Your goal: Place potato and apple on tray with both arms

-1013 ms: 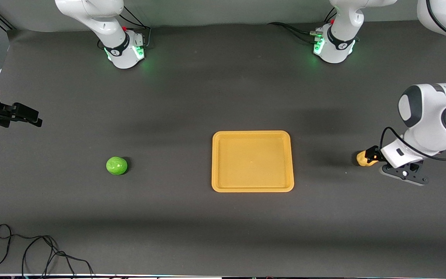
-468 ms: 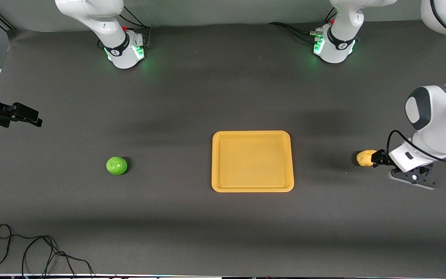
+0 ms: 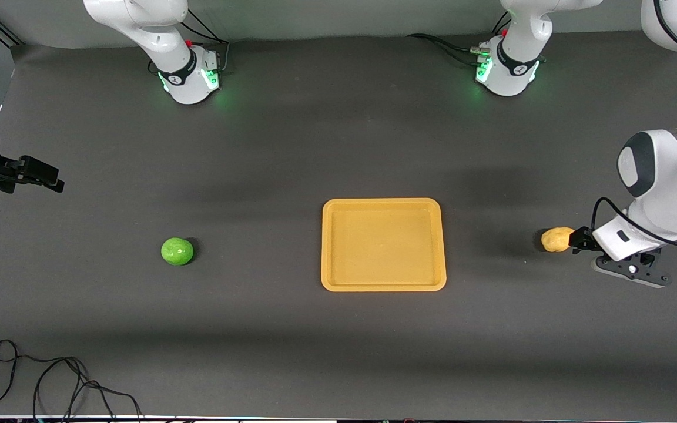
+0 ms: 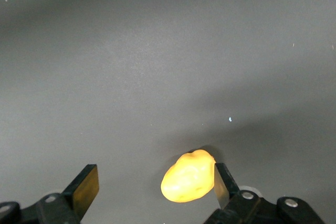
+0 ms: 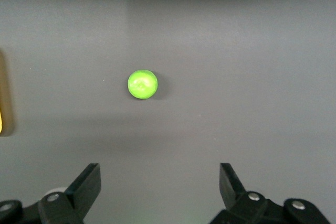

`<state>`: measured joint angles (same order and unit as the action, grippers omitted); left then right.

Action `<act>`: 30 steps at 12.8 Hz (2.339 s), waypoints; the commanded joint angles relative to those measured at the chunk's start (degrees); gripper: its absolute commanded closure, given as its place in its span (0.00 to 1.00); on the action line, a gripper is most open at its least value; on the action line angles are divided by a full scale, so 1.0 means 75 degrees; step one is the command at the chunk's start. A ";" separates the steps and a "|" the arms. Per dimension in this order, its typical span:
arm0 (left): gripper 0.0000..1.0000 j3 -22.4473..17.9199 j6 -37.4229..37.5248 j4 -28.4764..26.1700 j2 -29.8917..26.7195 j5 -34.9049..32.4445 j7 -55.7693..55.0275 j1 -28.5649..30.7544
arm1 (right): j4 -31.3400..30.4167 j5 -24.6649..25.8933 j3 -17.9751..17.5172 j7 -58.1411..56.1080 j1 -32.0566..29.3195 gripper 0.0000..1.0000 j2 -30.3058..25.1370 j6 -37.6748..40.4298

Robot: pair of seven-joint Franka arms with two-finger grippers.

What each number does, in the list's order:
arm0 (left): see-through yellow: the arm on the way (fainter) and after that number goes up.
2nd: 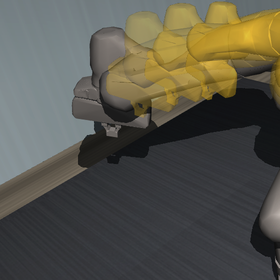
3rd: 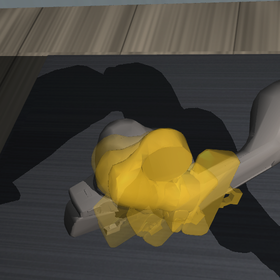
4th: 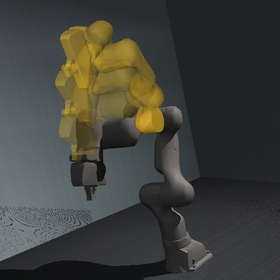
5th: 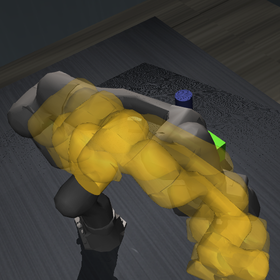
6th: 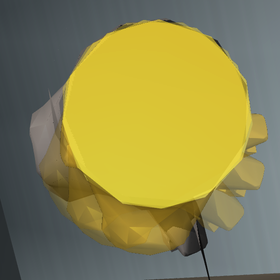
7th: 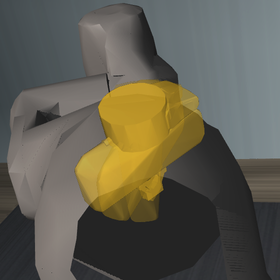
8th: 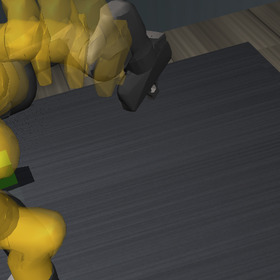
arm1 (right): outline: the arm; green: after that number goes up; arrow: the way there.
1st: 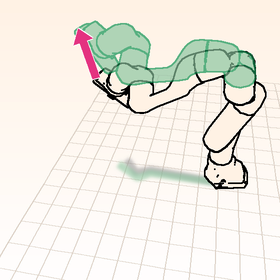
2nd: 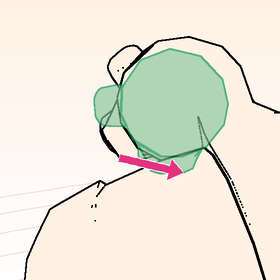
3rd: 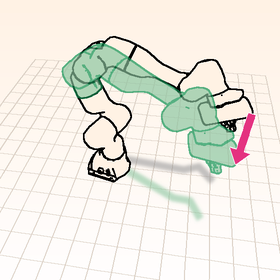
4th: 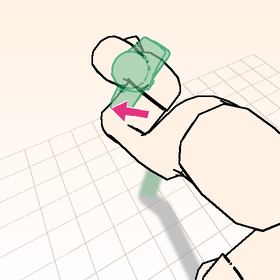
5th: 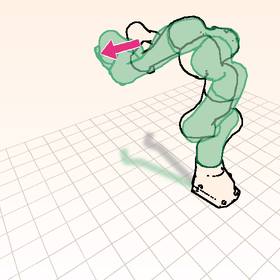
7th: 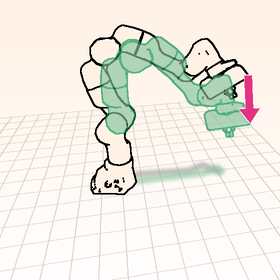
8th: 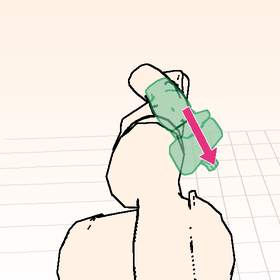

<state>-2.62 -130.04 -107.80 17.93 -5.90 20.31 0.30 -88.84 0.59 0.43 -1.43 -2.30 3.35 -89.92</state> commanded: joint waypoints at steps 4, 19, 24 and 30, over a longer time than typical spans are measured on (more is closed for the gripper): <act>0.02 0.0045 -0.0051 0.0112 0.0210 0.0303 0.0763 0.0007 | 0.0174 0.0003 -0.0046 -0.0102 -0.0045 0.00 0.0080 0.0060; 0.01 0.0033 -0.1973 -0.0931 0.1090 0.1115 -0.0305 0.0382 | 0.0185 0.0003 -0.0058 -0.0102 -0.0045 0.00 0.0139 0.0048; 0.01 0.0034 -0.2416 -0.1621 0.0809 0.1115 -0.0329 0.0207 | 0.0185 0.0003 -0.0069 -0.0102 -0.0045 0.00 0.0139 0.0048; 0.01 0.0034 -0.3028 -0.1998 0.0867 0.1045 -0.0084 0.0206 | 0.0185 0.0003 -0.0069 -0.0102 -0.0045 0.00 0.0139 0.0037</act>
<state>-1.96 -151.13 -120.27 26.10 1.67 18.48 2.46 -88.84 0.59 0.29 -1.43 -2.30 3.72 -89.92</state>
